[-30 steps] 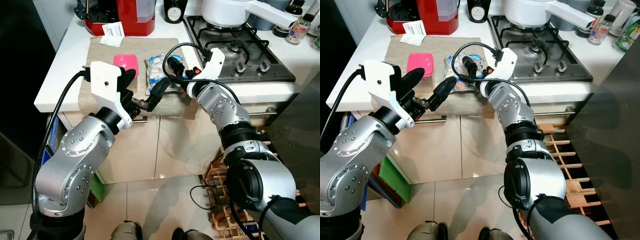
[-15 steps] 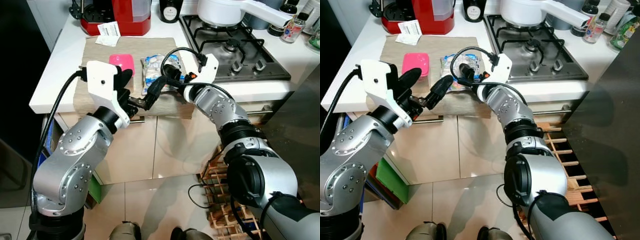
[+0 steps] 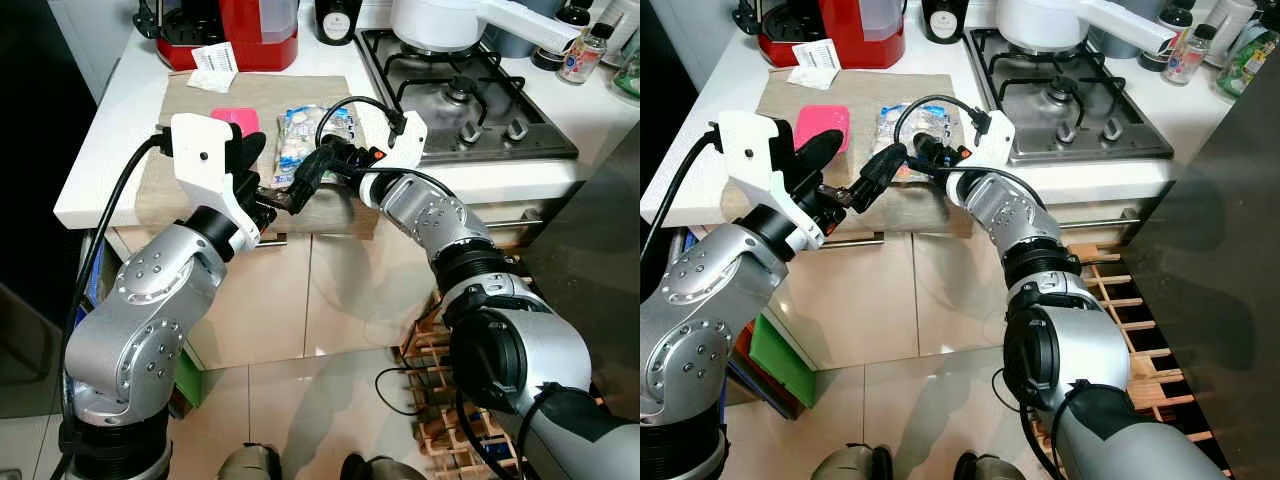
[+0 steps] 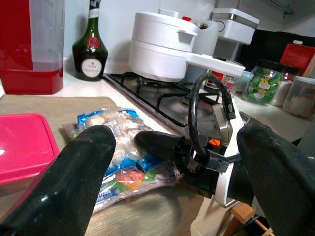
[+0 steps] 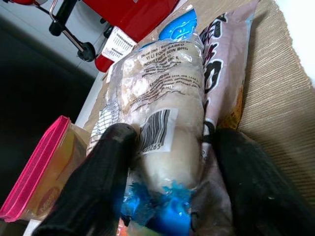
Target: Restocking fridge
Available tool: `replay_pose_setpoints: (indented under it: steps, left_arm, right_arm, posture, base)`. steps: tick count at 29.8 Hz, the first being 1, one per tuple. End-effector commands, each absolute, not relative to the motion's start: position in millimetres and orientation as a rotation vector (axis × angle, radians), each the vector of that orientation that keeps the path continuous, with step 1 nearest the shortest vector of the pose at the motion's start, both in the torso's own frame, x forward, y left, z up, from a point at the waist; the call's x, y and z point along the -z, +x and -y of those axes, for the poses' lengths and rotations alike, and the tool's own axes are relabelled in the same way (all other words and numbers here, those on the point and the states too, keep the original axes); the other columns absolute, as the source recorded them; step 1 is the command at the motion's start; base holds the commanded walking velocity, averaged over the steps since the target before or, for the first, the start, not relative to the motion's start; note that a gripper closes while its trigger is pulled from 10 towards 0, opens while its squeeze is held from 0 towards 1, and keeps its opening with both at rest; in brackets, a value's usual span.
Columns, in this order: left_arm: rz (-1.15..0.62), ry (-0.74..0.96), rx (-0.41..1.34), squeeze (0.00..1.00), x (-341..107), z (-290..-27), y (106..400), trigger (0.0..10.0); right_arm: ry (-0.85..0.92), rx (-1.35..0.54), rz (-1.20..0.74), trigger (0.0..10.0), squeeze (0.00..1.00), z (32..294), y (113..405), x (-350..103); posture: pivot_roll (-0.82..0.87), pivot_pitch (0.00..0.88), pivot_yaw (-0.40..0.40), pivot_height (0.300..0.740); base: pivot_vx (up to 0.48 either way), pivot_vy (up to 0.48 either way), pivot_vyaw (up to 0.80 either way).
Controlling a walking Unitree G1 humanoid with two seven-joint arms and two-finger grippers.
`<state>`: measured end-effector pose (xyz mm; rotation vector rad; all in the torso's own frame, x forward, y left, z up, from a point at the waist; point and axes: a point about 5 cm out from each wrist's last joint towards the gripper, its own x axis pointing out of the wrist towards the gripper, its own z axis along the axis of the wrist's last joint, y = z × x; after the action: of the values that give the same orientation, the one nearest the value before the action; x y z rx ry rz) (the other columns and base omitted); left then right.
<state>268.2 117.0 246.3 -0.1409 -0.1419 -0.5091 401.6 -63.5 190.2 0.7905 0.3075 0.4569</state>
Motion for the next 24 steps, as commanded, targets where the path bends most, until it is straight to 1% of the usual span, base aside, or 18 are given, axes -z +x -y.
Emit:
replay_pose_setpoints:
  steps: [1,7,9,11,16,18,19,24]
  left_arm:
    - [0.139,-0.143,0.509,0.00,-248,-117,270,10.0]
    - [0.136,-0.144,0.508,0.00,-248,-117,271,10.0]
    - [0.135,-0.145,0.507,0.00,-248,-117,272,10.0]
    - [0.135,-0.147,0.508,0.00,-248,-117,272,10.0]
    - [0.132,-0.153,0.510,0.00,-248,-117,274,10.0]
    - [0.131,-0.156,0.510,0.00,-248,-117,274,10.0]
    - [0.130,-0.162,0.507,0.00,-248,-117,275,10.0]
    - [0.126,-0.169,0.504,0.00,-245,-116,278,10.0]
  right_arm:
    - [0.807,-0.468,-0.357,0.0,0.00,57,399,-185]
    - [0.803,-0.450,-0.242,0.0,0.00,66,405,-200]
    - [0.814,-0.479,-0.177,0.0,0.00,68,407,-214]
    - [0.825,-0.498,-0.154,0.0,0.00,68,407,-220]
    - [0.958,-0.497,-0.129,0.0,0.00,72,409,-227]
    - [0.976,-0.501,-0.119,0.0,0.00,73,409,-229]
    - [0.989,-0.499,-0.085,0.0,0.00,75,410,-236]
    - [0.965,-0.496,-0.009,0.0,0.00,83,412,-251]
  posture:
    - [0.13,0.128,-0.039,0.740]
    - [0.13,0.130,-0.037,0.740]
    - [0.12,0.131,-0.034,0.740]
    - [0.12,0.132,-0.034,0.740]
    - [0.12,0.132,-0.033,0.740]
    - [0.12,0.132,-0.033,0.740]
    - [0.11,0.127,-0.034,0.740]
    - [0.11,0.114,-0.033,0.740]
  base:
    - [0.000,0.000,0.00]
    - [0.000,0.000,0.00]
    - [0.000,0.000,0.00]
    - [0.000,0.000,0.00]
    - [0.000,0.000,0.00]
    - [0.000,0.000,0.00]
    - [0.000,0.000,0.00]
    - [0.000,0.000,0.00]
